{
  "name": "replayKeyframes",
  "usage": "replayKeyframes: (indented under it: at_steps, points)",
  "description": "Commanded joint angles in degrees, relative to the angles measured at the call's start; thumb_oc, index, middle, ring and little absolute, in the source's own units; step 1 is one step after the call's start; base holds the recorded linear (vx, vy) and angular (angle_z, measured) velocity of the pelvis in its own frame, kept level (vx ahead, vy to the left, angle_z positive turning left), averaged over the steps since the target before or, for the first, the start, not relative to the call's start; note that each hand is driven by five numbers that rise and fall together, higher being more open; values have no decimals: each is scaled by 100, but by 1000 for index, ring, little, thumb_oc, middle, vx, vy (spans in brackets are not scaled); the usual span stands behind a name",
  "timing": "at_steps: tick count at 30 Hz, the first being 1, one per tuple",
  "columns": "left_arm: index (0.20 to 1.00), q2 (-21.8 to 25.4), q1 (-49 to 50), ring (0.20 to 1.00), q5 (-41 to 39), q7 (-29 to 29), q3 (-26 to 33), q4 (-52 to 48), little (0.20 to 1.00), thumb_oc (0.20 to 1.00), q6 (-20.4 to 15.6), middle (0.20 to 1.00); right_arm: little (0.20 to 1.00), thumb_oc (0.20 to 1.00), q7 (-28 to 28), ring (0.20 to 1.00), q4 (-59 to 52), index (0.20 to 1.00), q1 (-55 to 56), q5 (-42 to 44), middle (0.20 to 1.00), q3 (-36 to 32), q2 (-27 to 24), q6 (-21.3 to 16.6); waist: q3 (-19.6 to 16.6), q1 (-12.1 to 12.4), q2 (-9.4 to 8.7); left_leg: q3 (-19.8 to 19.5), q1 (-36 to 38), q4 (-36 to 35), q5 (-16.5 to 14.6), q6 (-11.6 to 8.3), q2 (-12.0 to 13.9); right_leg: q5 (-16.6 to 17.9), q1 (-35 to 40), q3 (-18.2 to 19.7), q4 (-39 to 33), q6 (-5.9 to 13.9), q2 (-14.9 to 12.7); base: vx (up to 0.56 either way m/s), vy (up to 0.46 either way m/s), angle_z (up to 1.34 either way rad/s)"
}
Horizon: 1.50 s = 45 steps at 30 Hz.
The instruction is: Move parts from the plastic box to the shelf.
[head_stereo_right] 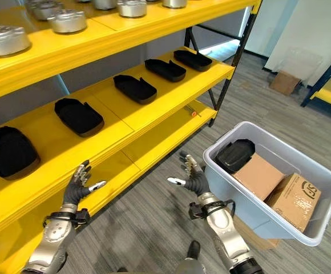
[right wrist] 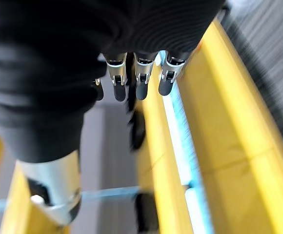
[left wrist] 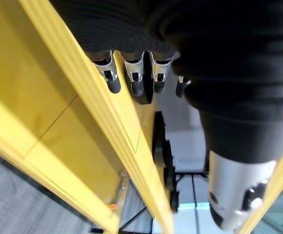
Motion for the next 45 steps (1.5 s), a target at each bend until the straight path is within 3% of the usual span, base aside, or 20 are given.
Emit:
replayKeyframes:
  at_steps: [1, 5, 6, 7, 10, 12, 14, 17, 19, 21, 25, 30, 31, 33, 37, 38, 39, 42, 43, 45]
  points:
    - [1000, 476, -394, 1000, -108, 70, -35, -456, 1000, 1000, -281, 1000, 1000, 1000, -84, 1000, -480, 1000, -170, -3, 1000, -322, 135, -379, -26, -94, -207, -505, -179, 497, -562, 158, -140, -394, -750, 0, 934, 193, -368, 112, -179, 18]
    - [1000, 438, -435, 1000, 50, 202, 43, -454, 1000, 1000, -323, 1000, 1000, 1000, -77, 1000, -558, 1000, -220, -16, 1000, -452, -119, -450, 7, -194, -97, -566, -315, 1153, 164, -36, 153, -685, -739, 280, 868, -122, 183, 164, -294, -28]
    - [1000, 430, -391, 1000, 112, 253, 110, -454, 1000, 1000, -336, 1000, 1000, 1000, -68, 1000, -564, 1000, -191, -2, 1000, -491, -166, -488, 36, -182, -175, -622, -579, 1846, 645, -91, 305, -747, -625, 452, 695, -299, 427, 174, -349, -72]
    - [1000, 416, -366, 1000, 50, 259, 135, -451, 1000, 1000, -332, 1000, 1000, 1000, -82, 1000, -547, 1000, -178, 20, 1000, -495, -160, -498, 64, -170, -226, -596, -734, 2235, 837, -91, 403, -808, -539, 508, 616, -397, 529, 203, -413, -82]
    - [1000, 390, -327, 1000, -114, 211, 141, -470, 1000, 1000, -295, 1000, 1000, 1000, -148, 1000, -454, 1000, -91, 65, 1000, -530, -168, -516, 210, -56, -381, -591, -1136, 2921, 890, 31, 441, -931, -179, 671, 344, -542, 718, 143, -219, -61]
    - [1000, 370, -285, 1000, -63, 184, 168, -483, 1000, 1000, -256, 1000, 1000, 1000, -155, 1000, -530, 1000, -101, -164, 1000, -567, -233, -513, 281, 93, -499, -815, -1718, 2671, 371, 210, -65, -913, -12, 842, 189, -443, 695, 137, -50, -29]
    - [1000, 383, -111, 1000, -33, 155, 230, -510, 1000, 1000, -276, 1000, 1000, 1000, -72, 1000, -544, 1000, -67, -250, 1000, -541, -269, -528, 285, 198, -538, -1037, -1938, 2225, 253, 266, -249, -928, 60, 1093, 163, -373, 724, 190, 48, -43]
    - [1000, 359, -2, 1000, -108, 129, 250, -485, 1000, 1000, -301, 1000, 1000, 1000, -40, 1000, -488, 1000, -49, -290, 1000, -493, -229, -513, 294, 330, -508, -1466, -2115, 1206, 600, 203, -343, -984, 166, 1303, 176, -322, 755, 236, 87, -72]
    - [1000, 383, 74, 1000, -130, 46, 247, -532, 1000, 1000, -323, 1000, 1000, 1000, 59, 1000, -401, 1000, -32, -223, 1000, -410, -180, -490, 310, 458, -343, -2061, -2234, 333, 1164, 14, -382, -1110, 390, 1605, 173, -321, 917, 283, 124, -74]
    - [1000, 378, 51, 1000, -88, -10, 220, -524, 1000, 1000, -331, 1000, 1000, 1000, 129, 1000, -388, 1000, -14, -248, 1000, -397, -194, -472, 318, 463, -252, -2143, -2213, 11, 1361, -90, -398, -1232, 526, 1796, 212, -310, 959, 234, 149, -78]
    - [1000, 361, 25, 1000, -177, -143, 111, -491, 1000, 1000, -363, 1000, 1000, 1000, 209, 1000, -224, 1000, -82, -267, 1000, -307, -121, -410, 184, 388, -166, -1977, -1882, 147, 1141, -34, -423, -1363, 769, 2119, 277, -245, 809, 216, 219, -115]
    - [1000, 446, -105, 1000, -221, -103, 31, -484, 1000, 1000, -371, 1000, 1000, 1000, 234, 1000, -263, 1000, -182, -195, 1000, -208, 58, -359, -47, 311, -204, -1628, -1643, 246, 803, 212, -601, -1401, 833, 2358, 353, -90, 492, 222, 229, -62]
    - [1000, 522, -122, 1000, -276, -62, 41, -544, 1000, 1000, -341, 1000, 1000, 1000, 340, 1000, -240, 1000, -220, -178, 1000, -25, 161, -255, -175, 288, -260, -1352, -1544, 386, 497, 424, -776, -1319, 747, 2552, 430, 89, 230, 204, 260, -29]
    - [1000, 542, -100, 1000, -258, -50, 57, -556, 1000, 1000, -332, 1000, 1000, 1000, 370, 1000, -267, 1000, -191, -197, 1000, -18, 165, -231, -203, 296, -278, -1272, -1524, 425, 415, 470, -814, -1301, 715, 2568, 459, 147, 157, 200, 249, -48]
    - [1000, 616, -105, 1000, -263, -36, 76, -574, 1000, 1000, -271, 1000, 1000, 1000, 429, 1000, -221, 1000, -157, -264, 1000, 7, 206, -174, -181, 298, -267, -1102, -1447, 512, 193, 640, -929, -1163, 342, 2611, 1203, 319, 44, 108, 168, -37]
    - [1000, 662, -157, 1000, -238, -44, 42, -591, 1000, 1000, -248, 1000, 1000, 1000, 425, 1000, -204, 1000, -165, -306, 1000, 39, 243, -181, -73, 244, -248, -1066, -1324, 505, 116, 740, -995, -626, -90, 2617, 1913, 435, 53, 39, 134, -21]
    - [1000, 701, -201, 1000, -219, -39, 33, -615, 1000, 1000, -247, 1000, 1000, 1000, 418, 1000, -220, 1000, -178, -331, 1000, 39, 244, -198, 26, 218, -215, -1021, -1262, 511, 96, 784, -998, -363, -294, 2535, 2308, 456, 48, 56, 196, -24]
    - [1000, 782, -219, 1000, -152, -48, 27, -645, 1000, 1000, -211, 1000, 1000, 1000, 403, 1000, -233, 1000, -186, -302, 1000, 60, 296, -194, 207, 175, -82, -860, -898, 348, -36, 861, -986, -299, -881, 1847, 2888, 316, -88, 84, 160, -3]
    - [1000, 780, -222, 1000, -152, -48, 28, -643, 1000, 1000, -212, 1000, 1000, 1000, 402, 1000, -232, 1000, -189, -302, 1000, 61, 295, -194, 215, 167, -84, -867, -883, 336, -36, 861, -991, -316, -876, 1841, 2906, 316, -94, 110, 87, -29]
    - [1000, 772, -127, 1000, -207, -163, 77, -678, 1000, 1000, -195, 1000, 1000, 1000, 427, 1000, -224, 1000, -218, -228, 1000, 46, 257, -193, 258, 29, -59, -784, -552, 104, -136, 786, -1016, -437, -1183, 1322, 1991, 223, -16, 311, -14, -53]
